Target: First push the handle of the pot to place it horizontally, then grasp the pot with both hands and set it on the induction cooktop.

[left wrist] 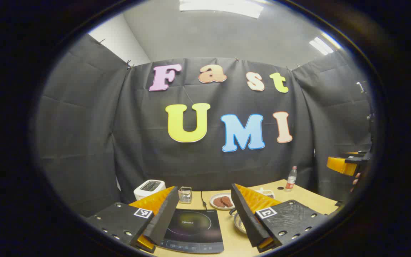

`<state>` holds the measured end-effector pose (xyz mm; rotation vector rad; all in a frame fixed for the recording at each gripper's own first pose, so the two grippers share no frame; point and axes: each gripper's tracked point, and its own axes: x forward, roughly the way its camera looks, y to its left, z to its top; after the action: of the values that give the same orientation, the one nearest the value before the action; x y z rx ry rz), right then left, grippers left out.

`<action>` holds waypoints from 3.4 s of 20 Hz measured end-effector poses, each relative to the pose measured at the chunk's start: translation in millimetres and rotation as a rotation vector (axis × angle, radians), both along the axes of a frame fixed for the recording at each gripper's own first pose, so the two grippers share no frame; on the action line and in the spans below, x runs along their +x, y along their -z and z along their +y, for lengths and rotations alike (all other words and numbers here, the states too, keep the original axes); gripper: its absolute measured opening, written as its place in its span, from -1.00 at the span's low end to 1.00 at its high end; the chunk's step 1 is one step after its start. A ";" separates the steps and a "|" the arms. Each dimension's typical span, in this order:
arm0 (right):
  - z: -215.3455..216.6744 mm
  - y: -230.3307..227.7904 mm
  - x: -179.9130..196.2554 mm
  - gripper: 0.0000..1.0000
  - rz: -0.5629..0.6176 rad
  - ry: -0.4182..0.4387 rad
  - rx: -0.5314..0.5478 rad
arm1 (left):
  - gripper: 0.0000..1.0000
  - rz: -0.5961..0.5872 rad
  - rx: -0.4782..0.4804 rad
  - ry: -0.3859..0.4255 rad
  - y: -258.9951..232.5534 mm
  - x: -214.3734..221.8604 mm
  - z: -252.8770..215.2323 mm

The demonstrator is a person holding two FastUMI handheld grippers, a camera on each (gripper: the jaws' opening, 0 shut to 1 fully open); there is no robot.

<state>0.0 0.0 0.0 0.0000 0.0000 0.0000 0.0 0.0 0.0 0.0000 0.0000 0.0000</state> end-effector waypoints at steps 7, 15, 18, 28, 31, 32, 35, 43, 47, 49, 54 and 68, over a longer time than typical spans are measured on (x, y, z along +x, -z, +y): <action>6.8 7.0 2.4 0.87 0.036 -0.039 0.011 | 0.75 0.013 0.001 -0.009 9.0 5.3 2.3; 13.4 9.1 5.3 0.87 0.044 -0.044 0.005 | 0.75 0.027 -0.014 0.002 17.1 11.6 4.3; 14.2 9.3 9.8 0.96 0.048 -0.047 -0.011 | 0.79 0.035 -0.014 -0.006 21.4 13.2 5.8; 15.8 15.1 26.2 0.96 0.088 -0.050 0.012 | 0.79 0.078 -0.040 -0.017 39.9 19.5 5.3; 18.7 10.5 34.6 0.96 0.091 -0.060 0.009 | 0.75 0.088 -0.010 -0.016 47.6 20.1 3.2; 17.9 10.6 38.2 0.96 0.096 -0.062 0.001 | 0.79 0.093 -0.006 -0.010 50.0 20.4 0.7; 25.4 12.4 46.1 0.96 0.120 -0.081 -0.009 | 0.79 0.096 -0.020 0.006 51.5 18.6 -5.6; 51.1 44.0 55.3 0.96 0.293 -0.180 -0.032 | 0.79 0.099 0.006 0.000 52.1 22.6 3.2; 57.5 59.6 60.9 0.25 0.356 -0.198 -0.070 | 0.79 0.116 0.012 -0.023 54.0 24.8 10.2; 60.6 66.8 65.7 -0.02 0.383 -0.211 -0.084 | 0.79 0.122 0.003 -0.034 53.3 25.4 10.0; 64.8 89.2 74.9 -0.74 0.459 -0.278 -0.109 | 0.79 0.143 0.012 -0.087 54.6 24.3 10.1; 58.6 224.6 31.7 -0.96 0.865 -0.595 -0.131 | 0.79 0.272 0.009 -0.223 83.0 11.2 -45.6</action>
<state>31.7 58.6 -224.6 -0.1306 0.8647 0.5951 11.2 -45.6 -83.0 0.0089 0.2720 0.2226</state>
